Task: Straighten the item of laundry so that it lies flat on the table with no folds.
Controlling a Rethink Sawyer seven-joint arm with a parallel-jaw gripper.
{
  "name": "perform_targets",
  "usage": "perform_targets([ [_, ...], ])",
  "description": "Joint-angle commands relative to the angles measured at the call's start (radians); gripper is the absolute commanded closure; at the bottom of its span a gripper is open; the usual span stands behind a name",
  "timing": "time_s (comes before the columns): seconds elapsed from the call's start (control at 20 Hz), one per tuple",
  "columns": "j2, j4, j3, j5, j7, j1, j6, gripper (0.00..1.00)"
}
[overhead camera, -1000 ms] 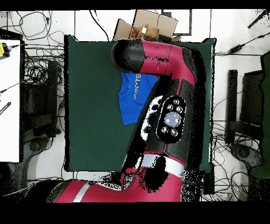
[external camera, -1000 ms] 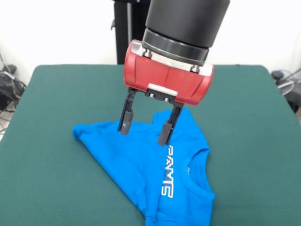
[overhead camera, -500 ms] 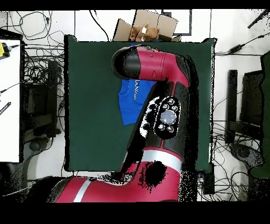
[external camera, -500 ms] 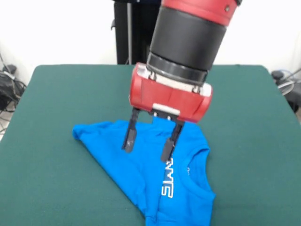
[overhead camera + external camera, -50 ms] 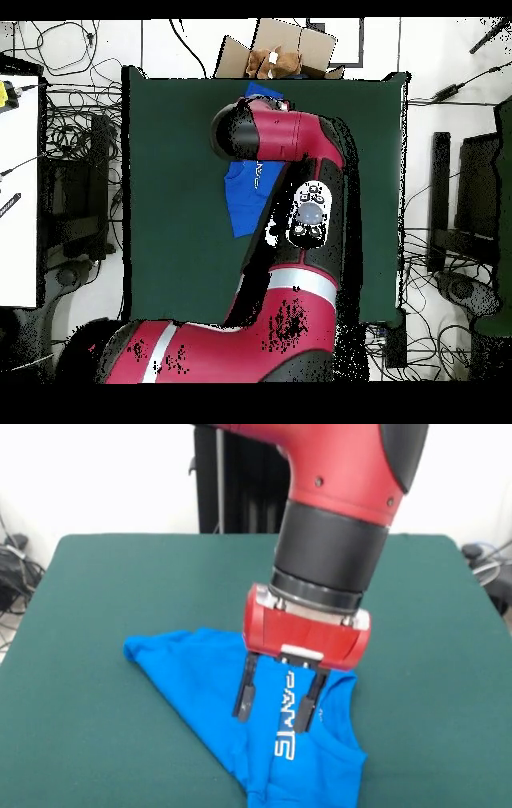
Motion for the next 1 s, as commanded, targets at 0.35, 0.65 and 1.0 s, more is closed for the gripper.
perform_targets([
  [0.35,0.094,0.146,0.079,-0.049,0.100,0.014,-0.040,0.00],
  [0.65,0.113,0.161,0.110,-0.049,0.085,-0.010,-0.071,0.00],
  [1.0,0.166,0.138,0.094,-0.056,0.100,0.004,-0.111,0.00],
])
